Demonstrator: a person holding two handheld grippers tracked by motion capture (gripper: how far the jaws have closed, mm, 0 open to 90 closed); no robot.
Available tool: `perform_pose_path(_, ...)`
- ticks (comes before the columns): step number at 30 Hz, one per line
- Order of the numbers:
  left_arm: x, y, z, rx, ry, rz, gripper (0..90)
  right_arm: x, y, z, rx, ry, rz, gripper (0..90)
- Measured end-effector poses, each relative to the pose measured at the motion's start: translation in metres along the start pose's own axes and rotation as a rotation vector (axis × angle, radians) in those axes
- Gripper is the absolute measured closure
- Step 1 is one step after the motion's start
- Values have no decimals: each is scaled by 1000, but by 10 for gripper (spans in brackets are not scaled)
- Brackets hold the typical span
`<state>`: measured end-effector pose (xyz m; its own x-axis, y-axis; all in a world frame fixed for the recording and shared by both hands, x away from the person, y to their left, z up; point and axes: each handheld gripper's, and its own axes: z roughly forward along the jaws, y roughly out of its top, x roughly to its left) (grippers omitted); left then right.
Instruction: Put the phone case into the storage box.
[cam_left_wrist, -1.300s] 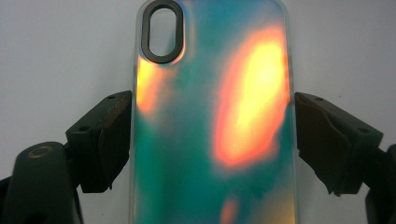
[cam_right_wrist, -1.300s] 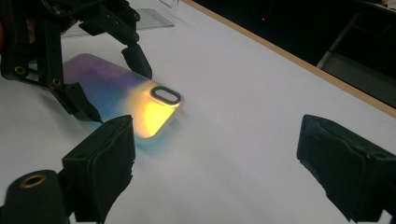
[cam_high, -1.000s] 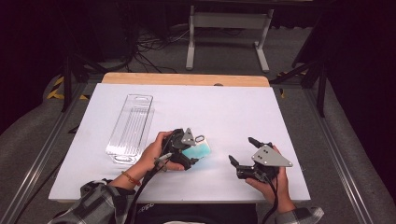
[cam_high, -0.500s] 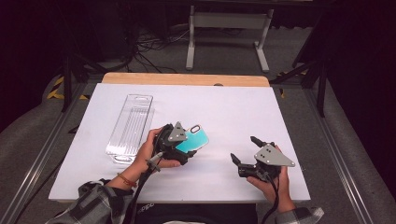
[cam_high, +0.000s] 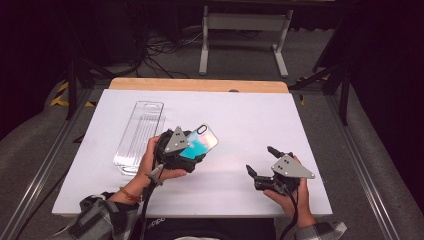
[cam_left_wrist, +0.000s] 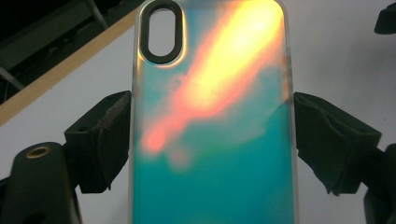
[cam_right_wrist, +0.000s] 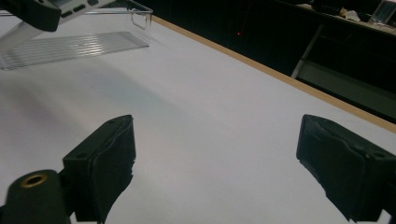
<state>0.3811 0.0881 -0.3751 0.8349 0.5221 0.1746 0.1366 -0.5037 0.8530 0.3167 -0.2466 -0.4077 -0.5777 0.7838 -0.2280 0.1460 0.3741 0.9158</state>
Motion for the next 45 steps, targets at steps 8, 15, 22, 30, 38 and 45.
perform_pose_path(8,4,1,-14,-31,39,-5,169,0,0,1,3,6,4,132)
perform_pose_path(15,5,-3,-24,-55,77,3,169,0,-1,2,6,14,12,131)
perform_pose_path(22,4,-19,-41,-98,135,4,169,1,-1,5,7,26,30,131)
perform_pose_path(30,1,-33,-60,-143,168,-8,169,0,4,7,0,48,61,228)
perform_pose_path(38,-8,-42,-63,-154,170,-26,169,18,34,17,-38,143,43,223)
perform_pose_path(45,-14,-46,-55,-148,159,-29,168,35,50,30,-39,198,44,211)
